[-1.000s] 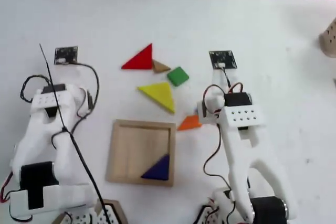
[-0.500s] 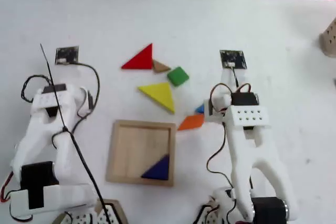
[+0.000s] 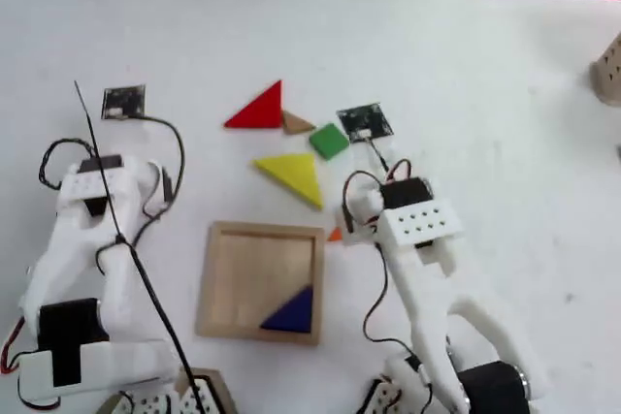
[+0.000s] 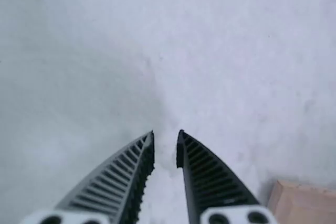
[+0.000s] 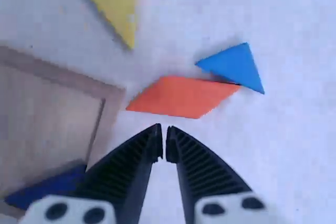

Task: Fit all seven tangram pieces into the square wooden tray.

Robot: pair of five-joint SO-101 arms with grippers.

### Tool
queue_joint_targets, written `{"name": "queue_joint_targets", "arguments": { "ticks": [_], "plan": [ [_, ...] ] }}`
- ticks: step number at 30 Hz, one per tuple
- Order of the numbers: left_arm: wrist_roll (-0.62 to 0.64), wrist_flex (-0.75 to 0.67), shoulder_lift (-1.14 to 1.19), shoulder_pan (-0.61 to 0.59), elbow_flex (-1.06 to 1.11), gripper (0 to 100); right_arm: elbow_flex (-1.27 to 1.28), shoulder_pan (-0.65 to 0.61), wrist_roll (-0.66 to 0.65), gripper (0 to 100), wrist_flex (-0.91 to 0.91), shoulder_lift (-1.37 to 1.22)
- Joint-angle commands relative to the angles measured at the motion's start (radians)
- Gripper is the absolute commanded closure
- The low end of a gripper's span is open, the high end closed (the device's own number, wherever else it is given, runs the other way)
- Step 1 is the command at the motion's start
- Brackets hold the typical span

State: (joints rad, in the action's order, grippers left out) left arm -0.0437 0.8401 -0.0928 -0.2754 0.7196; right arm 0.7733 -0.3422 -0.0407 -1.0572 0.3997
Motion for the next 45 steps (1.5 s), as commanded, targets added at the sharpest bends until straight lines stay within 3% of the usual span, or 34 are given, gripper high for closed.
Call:
{"name": "queue_joint_targets", "arguments": {
  "ticks": [1, 7, 13, 17, 19, 24, 29, 37, 45],
  "plan": [
    [-0.009, 0.003, -0.004, 0.028, -0.040, 91, 0.002, 0.058, 0.114, 97.7, 0.065, 0.030],
    [-0.009, 0.006, -0.004, 0.041, -0.038, 91, 0.002, 0.107, 0.227, 97.2, 0.091, 0.030],
    [-0.068, 0.011, -0.004, 0.044, -0.038, 91, 0.025, 0.105, 0.276, 81.9, 0.088, 0.030],
    [-0.118, 0.012, -0.007, 0.062, -0.031, 91, 0.029, 0.105, 0.261, 80.1, 0.087, 0.030],
    [-0.121, 0.011, -0.012, 0.076, -0.017, 91, 0.029, 0.116, 0.126, 80.1, 0.081, 0.038],
    [-0.123, 0.009, -0.012, 0.081, -0.014, 91, 0.037, 0.102, -0.413, 80.1, 0.056, 0.031],
    [-0.123, 0.005, -0.012, 0.081, -0.014, 91, 0.078, 0.045, -0.738, 80.1, 0.056, 0.033],
    [-0.123, 0.003, -0.012, 0.081, -0.014, 91, 0.098, -0.058, -0.988, 80.0, 0.050, 0.031],
    [-0.123, 0.002, -0.012, 0.081, -0.015, 91, 0.095, -0.059, -1.157, 79.9, 0.073, 0.028]
  ]
}}
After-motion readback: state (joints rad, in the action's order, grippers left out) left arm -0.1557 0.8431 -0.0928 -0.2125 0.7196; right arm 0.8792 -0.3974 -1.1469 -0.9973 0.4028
